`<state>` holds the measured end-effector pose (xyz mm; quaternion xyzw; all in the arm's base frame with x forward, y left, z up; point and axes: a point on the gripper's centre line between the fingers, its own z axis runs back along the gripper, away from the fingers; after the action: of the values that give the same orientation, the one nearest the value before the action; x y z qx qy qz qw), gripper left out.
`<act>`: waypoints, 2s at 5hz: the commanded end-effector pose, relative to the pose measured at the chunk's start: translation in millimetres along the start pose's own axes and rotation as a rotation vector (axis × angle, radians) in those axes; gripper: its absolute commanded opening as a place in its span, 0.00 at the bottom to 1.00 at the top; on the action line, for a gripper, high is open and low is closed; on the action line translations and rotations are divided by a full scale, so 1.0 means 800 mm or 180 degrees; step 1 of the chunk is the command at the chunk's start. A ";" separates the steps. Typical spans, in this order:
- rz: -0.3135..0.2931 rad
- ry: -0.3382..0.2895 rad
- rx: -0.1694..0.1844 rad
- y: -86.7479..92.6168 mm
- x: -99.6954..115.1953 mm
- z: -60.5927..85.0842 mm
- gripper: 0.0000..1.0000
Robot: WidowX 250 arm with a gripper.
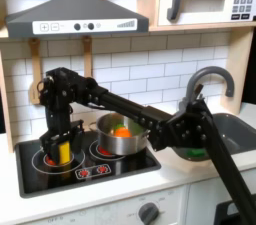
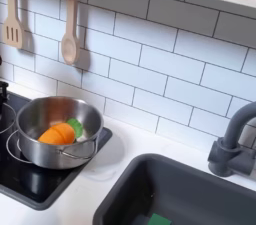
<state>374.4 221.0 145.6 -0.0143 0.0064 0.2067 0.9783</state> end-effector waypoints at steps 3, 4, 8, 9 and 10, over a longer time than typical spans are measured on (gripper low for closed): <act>-0.0013 -0.0019 -0.0009 0.001 0.000 0.004 0.00; -0.0020 -0.0068 -0.0022 0.004 0.009 0.013 0.00; 0.0078 -0.0140 0.0024 0.028 0.032 0.018 0.00; 0.0083 -0.0120 0.0016 0.028 0.030 0.016 0.00; -0.0006 -0.0075 -0.0018 0.016 0.020 0.025 1.00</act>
<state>385.4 246.9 142.6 -0.0190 0.0150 0.2116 0.9771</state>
